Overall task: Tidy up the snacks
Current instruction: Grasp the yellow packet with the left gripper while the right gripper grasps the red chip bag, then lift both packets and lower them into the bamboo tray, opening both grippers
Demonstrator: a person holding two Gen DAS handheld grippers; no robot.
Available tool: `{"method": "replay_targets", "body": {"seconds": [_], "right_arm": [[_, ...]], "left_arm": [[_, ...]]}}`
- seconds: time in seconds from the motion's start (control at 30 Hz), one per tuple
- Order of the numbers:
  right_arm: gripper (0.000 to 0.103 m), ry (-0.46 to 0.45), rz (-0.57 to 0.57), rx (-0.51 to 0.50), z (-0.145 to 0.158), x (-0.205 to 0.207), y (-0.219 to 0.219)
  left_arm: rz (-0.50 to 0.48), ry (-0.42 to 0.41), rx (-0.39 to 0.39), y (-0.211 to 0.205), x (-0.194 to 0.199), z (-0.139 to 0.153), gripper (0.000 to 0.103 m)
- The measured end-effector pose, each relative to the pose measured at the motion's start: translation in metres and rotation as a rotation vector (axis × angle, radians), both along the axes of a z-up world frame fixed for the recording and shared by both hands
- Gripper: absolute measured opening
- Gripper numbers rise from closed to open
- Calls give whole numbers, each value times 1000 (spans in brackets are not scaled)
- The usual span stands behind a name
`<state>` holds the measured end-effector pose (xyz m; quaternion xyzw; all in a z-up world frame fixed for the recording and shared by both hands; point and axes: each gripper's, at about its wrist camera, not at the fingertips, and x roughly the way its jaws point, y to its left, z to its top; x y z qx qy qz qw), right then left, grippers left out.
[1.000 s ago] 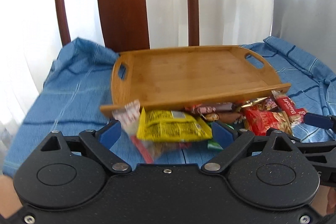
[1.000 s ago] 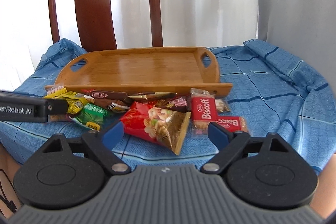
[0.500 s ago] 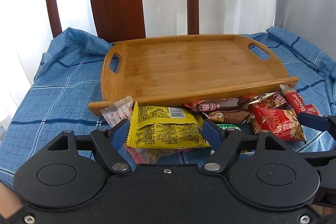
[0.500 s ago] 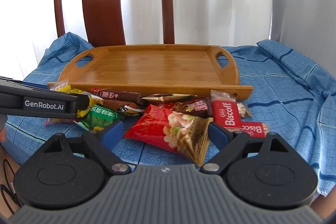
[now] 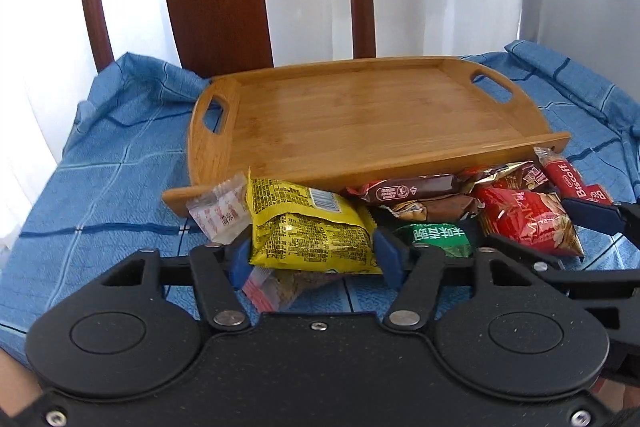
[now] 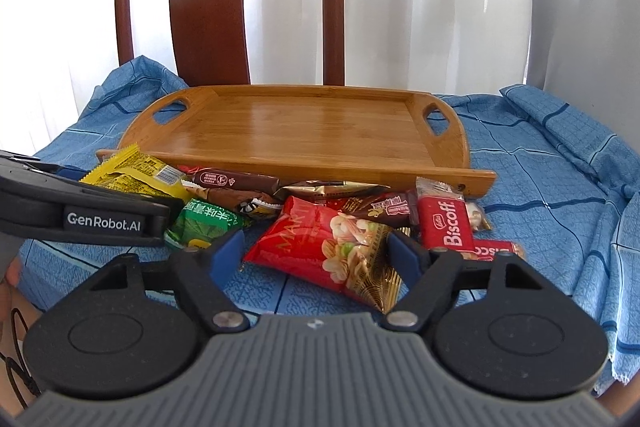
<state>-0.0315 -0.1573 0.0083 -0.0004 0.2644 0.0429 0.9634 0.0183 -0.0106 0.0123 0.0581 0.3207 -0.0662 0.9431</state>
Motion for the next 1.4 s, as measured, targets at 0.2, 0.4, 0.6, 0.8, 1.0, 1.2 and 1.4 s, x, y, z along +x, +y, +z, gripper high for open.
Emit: {"method": "replay_targets", "body": {"seconds": [0.2, 0.4, 0.6, 0.8, 1.0, 1.2, 1.4], "right_arm": [[74, -4, -13, 32, 4, -2, -5], [74, -32, -15, 35, 12, -5, -6], [74, -41, -27, 52, 20, -4, -11], [74, -43, -36, 79, 30, 1, -20], [74, -41, -50, 96, 34, 5, -26], [74, -45, -55, 104, 36, 4, -30], [73, -57, -52, 104, 41, 8, -33]], "left_arm": [[-8, -15, 0, -2, -6, 8, 42], [10, -19, -21, 4, -10, 18, 39], [37, -62, -56, 12, -14, 36, 37], [46, -77, -96, 18, -8, 50, 14], [48, -49, -118, 18, -2, 47, 12], [22, -53, -126, 17, -4, 49, 12], [-7, -99, -130, 9, -3, 66, 11]]}}
